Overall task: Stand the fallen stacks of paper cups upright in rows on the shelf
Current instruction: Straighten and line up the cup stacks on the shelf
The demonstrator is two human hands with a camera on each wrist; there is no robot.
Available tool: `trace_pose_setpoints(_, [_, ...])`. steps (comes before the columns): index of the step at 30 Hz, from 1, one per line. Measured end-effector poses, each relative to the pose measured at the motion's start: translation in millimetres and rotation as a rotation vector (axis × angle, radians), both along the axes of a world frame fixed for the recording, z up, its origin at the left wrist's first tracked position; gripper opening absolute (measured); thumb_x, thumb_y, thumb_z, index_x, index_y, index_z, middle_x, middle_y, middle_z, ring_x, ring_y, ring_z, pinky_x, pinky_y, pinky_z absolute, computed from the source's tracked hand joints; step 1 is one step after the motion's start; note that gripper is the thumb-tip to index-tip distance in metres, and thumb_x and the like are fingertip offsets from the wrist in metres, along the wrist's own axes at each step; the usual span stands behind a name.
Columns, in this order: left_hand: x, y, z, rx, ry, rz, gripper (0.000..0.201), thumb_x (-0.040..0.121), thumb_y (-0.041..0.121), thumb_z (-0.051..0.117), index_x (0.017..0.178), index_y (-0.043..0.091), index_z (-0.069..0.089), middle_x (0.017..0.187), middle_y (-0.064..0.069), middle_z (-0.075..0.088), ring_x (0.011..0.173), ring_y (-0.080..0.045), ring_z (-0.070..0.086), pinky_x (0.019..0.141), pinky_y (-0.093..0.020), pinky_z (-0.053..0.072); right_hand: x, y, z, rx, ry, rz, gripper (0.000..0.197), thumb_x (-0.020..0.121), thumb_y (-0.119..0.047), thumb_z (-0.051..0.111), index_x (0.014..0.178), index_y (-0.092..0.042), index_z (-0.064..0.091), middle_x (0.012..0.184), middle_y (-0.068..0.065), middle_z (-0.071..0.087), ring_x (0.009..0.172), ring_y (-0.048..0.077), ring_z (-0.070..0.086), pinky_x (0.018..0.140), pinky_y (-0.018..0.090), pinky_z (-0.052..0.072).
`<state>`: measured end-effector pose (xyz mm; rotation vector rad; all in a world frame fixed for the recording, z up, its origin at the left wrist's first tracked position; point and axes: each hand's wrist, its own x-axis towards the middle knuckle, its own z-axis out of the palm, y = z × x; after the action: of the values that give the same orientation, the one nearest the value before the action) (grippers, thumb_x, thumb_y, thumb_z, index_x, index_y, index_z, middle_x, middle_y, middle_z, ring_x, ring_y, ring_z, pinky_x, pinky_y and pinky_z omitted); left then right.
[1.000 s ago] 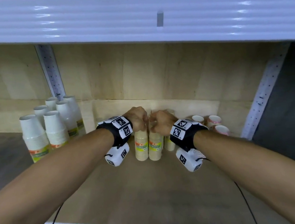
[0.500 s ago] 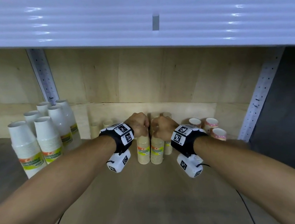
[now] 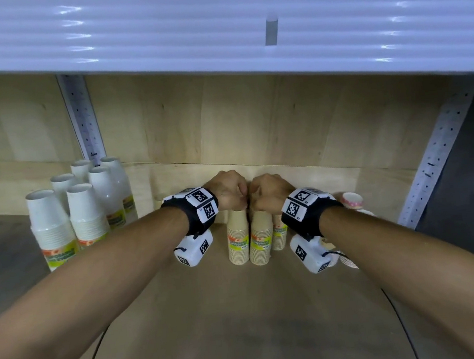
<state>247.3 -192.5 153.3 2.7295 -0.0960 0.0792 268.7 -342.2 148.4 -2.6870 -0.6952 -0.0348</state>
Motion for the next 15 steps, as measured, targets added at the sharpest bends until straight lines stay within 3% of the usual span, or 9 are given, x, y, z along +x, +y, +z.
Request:
trace_pose_setpoints(2, [0.3, 7.4, 9.8, -0.002, -0.039, 0.017, 0.026, 0.081, 0.023, 0.077, 0.105, 0.016, 0.07, 0.088, 0.005, 0.058, 0.084, -0.015, 0.056, 0.069, -0.023, 0.043, 4.5, 6.0, 9.7, 0.011, -0.031, -0.017, 0.03, 0.078, -0.017, 0.069, 0.108, -0.013, 0.069, 0.105, 0.006, 0.066, 0.094, 0.024, 0.064, 0.077, 0.033, 0.056])
trace_pose_setpoints(6, [2.4, 31.4, 27.0, 0.033, -0.078, 0.083, 0.029, 0.083, 0.027, 0.076, 0.109, 0.019, 0.068, 0.105, -0.001, 0.059, 0.092, -0.019, 0.058, 0.076, -0.026, 0.045, 14.1, 26.4, 22.1, 0.054, -0.059, -0.013, 0.043, 0.079, -0.023, 0.072, 0.121, -0.016, 0.062, 0.12, 0.007, 0.06, 0.104, 0.024, 0.061, 0.079, 0.026, 0.048])
trace_pose_setpoints(10, [-0.1, 57.6, 41.9, 0.066, -0.123, 0.143, 0.026, 0.084, 0.027, 0.075, 0.108, 0.019, 0.069, 0.106, 0.003, 0.056, 0.092, -0.016, 0.055, 0.075, -0.026, 0.042, 14.3, 53.1, 29.8, 0.084, -0.099, 0.023, 0.048, 0.08, -0.019, 0.072, 0.126, -0.016, 0.058, 0.124, 0.008, 0.06, 0.108, 0.025, 0.06, 0.085, 0.029, 0.05])
trace_pose_setpoints(15, [-5.4, 86.9, 45.5, 0.091, -0.086, 0.244, 0.034, 0.084, 0.024, 0.075, 0.116, 0.017, 0.065, 0.11, 0.001, 0.052, 0.094, -0.017, 0.052, 0.074, -0.027, 0.042, 11.2, 87.5, 33.0, 0.102, -0.104, 0.084, 0.052, 0.082, -0.021, 0.07, 0.13, -0.015, 0.055, 0.128, 0.009, 0.058, 0.11, 0.027, 0.06, 0.081, 0.028, 0.048])
